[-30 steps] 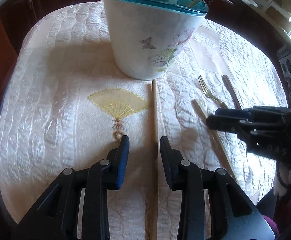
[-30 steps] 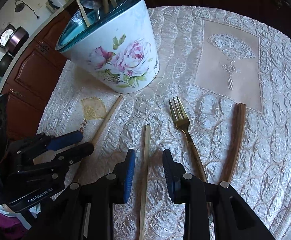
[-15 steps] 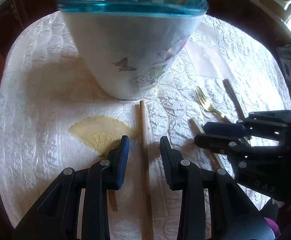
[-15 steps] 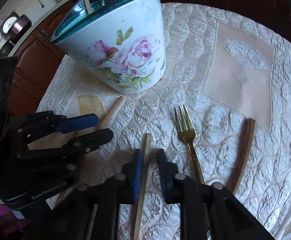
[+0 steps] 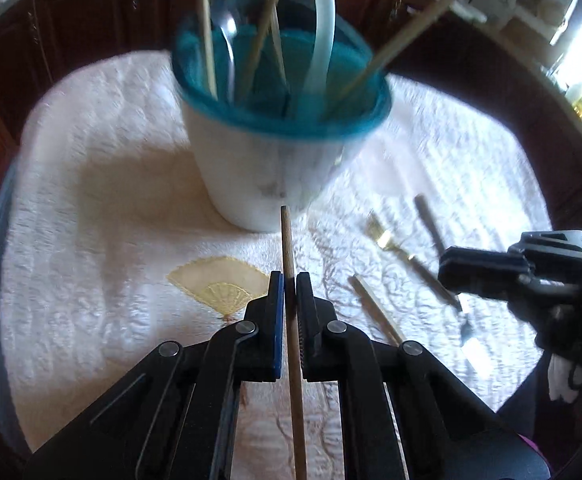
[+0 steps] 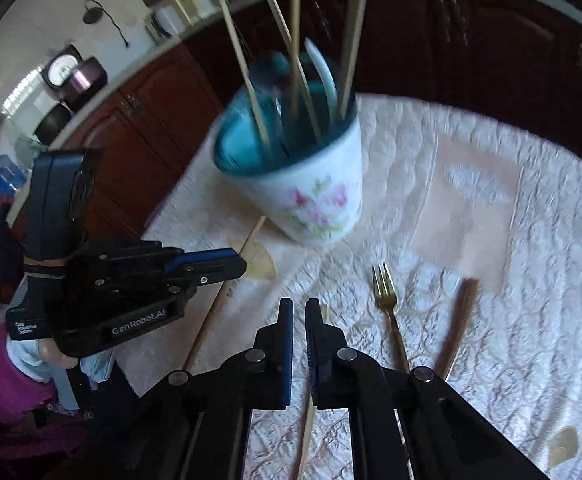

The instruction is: Organize utensils

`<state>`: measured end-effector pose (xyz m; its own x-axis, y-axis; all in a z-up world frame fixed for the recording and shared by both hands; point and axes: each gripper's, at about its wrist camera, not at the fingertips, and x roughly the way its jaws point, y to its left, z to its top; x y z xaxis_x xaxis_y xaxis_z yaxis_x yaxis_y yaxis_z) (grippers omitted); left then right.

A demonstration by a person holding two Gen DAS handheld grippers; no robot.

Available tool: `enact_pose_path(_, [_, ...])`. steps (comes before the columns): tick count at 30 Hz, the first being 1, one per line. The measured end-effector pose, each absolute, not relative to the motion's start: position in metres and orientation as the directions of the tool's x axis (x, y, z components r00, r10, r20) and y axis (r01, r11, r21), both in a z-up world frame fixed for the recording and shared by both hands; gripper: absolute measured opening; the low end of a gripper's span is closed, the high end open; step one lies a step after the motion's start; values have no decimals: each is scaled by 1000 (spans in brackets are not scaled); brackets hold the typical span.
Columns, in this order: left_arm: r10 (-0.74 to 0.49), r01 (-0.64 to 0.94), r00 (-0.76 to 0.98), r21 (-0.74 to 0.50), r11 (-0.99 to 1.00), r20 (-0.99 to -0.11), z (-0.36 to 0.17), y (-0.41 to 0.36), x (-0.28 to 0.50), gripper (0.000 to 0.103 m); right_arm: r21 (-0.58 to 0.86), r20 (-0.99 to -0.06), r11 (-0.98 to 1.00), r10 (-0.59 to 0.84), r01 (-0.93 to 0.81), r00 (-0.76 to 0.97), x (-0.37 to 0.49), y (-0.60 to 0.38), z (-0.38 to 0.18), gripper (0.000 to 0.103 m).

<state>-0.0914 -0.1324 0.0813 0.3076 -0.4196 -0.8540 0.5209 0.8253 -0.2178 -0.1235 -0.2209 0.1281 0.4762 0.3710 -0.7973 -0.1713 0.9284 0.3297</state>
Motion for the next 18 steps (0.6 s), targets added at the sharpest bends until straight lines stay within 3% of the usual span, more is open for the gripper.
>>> enact_pose_path(6, [-452,526,353,-226,820,-819,110,-112,-105,5,304,-827,938,346,-164,443,-124,-221,125,6])
enact_pose_path(10, [-458,512,362,-238,826,-812,114,-106,-108,5,261,-890,955,294,-140,349,-111,-205,82,26])
enact_pose_path(15, [-466,500,372,-250,829,-803,121,-92,-110,5,219,-926,967,247,-127,284,-94,-197,40,24])
enact_pose_path(17, [-469,497,376,-253,830,-799,124,-88,-111,5,202,-921,969,237,-142,310,-93,-193,40,7])
enact_pose_path(18, [-470,495,380,-254,831,-797,127,-87,-112,5,210,-921,967,245,-142,304,-93,-193,41,6])
